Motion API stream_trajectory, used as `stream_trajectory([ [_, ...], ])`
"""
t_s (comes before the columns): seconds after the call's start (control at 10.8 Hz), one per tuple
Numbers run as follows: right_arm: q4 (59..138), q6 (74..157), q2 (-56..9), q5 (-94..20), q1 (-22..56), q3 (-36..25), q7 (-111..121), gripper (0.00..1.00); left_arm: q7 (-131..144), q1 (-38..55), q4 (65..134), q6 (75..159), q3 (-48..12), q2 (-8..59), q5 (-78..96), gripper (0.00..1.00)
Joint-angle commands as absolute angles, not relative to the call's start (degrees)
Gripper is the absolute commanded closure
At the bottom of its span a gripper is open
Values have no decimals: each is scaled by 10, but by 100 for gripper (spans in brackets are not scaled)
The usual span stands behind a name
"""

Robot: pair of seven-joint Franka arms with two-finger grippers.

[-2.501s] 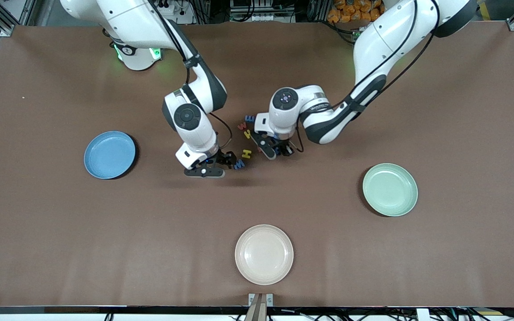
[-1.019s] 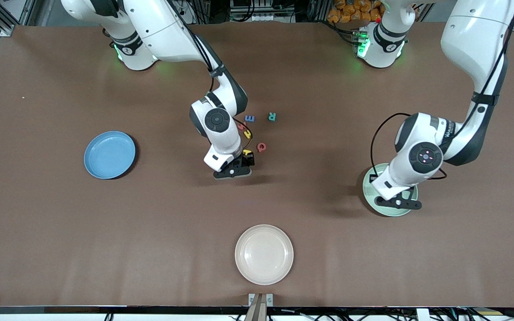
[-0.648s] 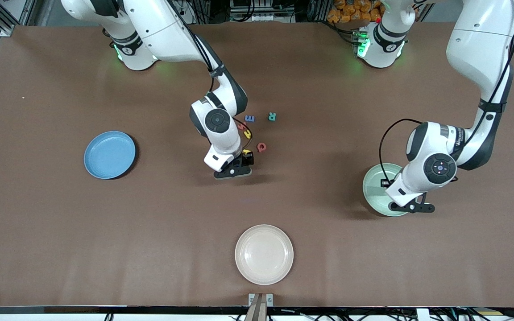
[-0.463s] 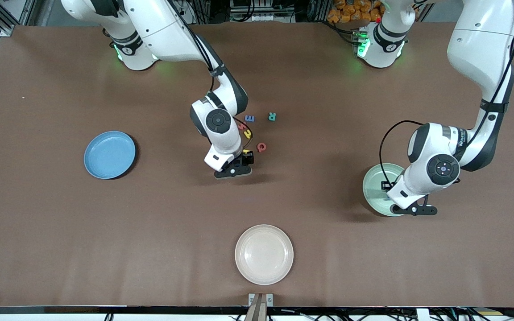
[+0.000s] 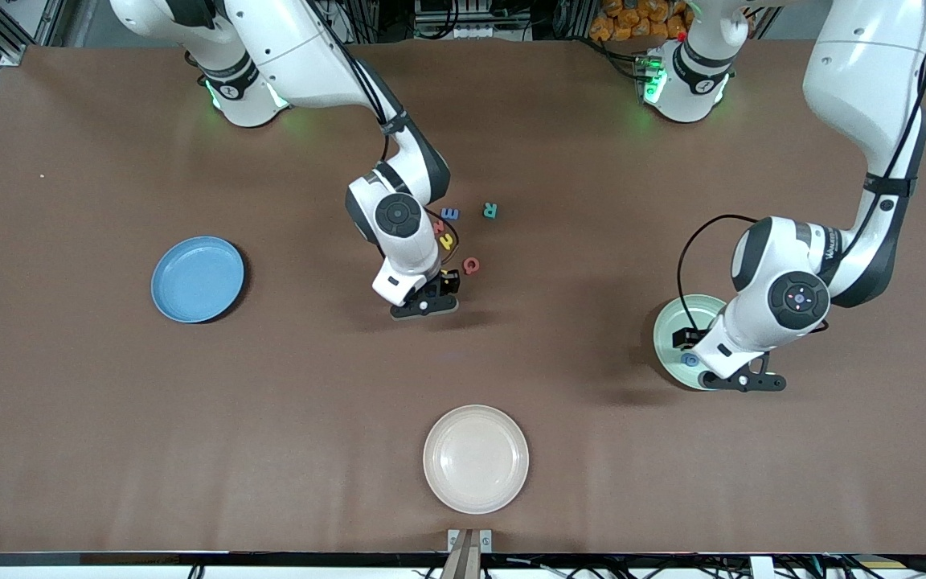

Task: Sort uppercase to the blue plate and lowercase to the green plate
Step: 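Release the W onto the blue plate while the left gripper returns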

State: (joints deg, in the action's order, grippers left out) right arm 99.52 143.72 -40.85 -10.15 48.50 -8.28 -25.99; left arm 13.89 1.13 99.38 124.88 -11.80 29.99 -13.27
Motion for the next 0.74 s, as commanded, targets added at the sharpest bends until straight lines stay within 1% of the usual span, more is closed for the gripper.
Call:
stream_trajectory([
  [0.0,1001,1432,-416,-108,490,-83,-252,66,131,23,1002,1224,-144,264,-92,0],
  [0.09,1001,1433,-416,-108,490,-83,-251,71,136,24,1005,1222,-167,259,-83,0],
  [0.28,1001,1430,-411,-108,487,-84,-232,76,201,32,1006,1206,-212,263,-83,0],
  [0.37,995,1403,-408,-108,483,-89,-221,76,251,49,1005,1206,-222,266,-89,0],
  [0.56,986,1345,-396,-112,476,-120,-152,76,307,73,1005,1206,-232,270,-88,0],
  [0.65,986,1322,-386,-112,459,-130,-123,76,323,84,1005,1206,-241,276,-84,0],
])
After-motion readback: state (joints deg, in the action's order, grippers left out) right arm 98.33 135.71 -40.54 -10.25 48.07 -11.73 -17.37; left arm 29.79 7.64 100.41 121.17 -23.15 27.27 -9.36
